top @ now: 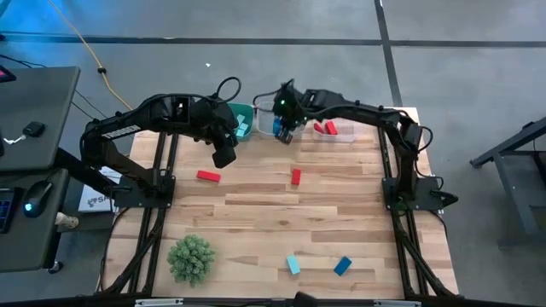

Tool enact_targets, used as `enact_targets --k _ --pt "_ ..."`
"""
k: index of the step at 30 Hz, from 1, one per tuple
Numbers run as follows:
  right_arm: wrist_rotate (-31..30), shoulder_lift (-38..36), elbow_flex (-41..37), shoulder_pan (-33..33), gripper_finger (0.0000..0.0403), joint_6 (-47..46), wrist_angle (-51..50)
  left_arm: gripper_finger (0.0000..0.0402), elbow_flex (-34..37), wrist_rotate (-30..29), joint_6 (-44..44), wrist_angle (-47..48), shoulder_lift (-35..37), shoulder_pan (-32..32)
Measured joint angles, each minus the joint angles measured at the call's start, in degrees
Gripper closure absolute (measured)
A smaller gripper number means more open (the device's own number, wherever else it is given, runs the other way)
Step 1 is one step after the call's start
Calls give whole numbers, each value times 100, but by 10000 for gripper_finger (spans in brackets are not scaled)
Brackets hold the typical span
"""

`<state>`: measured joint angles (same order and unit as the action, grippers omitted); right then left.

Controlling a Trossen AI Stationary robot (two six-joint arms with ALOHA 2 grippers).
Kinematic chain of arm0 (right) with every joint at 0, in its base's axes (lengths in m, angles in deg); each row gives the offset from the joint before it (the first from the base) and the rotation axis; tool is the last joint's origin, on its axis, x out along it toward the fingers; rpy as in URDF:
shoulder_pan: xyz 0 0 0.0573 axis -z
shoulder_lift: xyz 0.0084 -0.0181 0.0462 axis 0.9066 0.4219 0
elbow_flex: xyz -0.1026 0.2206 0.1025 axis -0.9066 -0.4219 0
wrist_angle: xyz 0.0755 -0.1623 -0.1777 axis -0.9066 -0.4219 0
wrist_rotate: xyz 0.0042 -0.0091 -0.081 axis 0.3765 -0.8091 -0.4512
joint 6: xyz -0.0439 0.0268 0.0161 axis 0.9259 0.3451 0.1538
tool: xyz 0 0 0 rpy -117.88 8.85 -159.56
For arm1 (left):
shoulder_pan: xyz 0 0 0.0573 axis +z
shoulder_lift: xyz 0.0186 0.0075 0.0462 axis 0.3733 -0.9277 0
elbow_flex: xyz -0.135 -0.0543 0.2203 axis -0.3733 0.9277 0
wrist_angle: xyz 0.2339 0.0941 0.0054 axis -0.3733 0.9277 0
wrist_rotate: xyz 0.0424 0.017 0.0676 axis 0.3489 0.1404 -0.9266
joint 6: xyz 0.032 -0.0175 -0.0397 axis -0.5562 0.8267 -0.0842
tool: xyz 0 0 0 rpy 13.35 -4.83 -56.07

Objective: Sort & place blocks by color
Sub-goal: Put the left blue block into the gray bin

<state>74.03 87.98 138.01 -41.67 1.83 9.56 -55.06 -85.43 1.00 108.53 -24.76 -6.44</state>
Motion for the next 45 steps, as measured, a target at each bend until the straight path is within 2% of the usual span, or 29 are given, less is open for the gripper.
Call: enact_targets --k 7,15,31,45 --pt "22 17 0 483 403 -101 14 282 0 0 4 -42 0 0" --pt "331 297 0 853 403 -379 39 282 0 2 38 -54 0 0" --pt "817 1044 0 846 403 -364 -296 282 0 5 413 -54 0 2" --pt "832 1052 0 879 403 -402 -292 282 0 5 412 -54 0 2"
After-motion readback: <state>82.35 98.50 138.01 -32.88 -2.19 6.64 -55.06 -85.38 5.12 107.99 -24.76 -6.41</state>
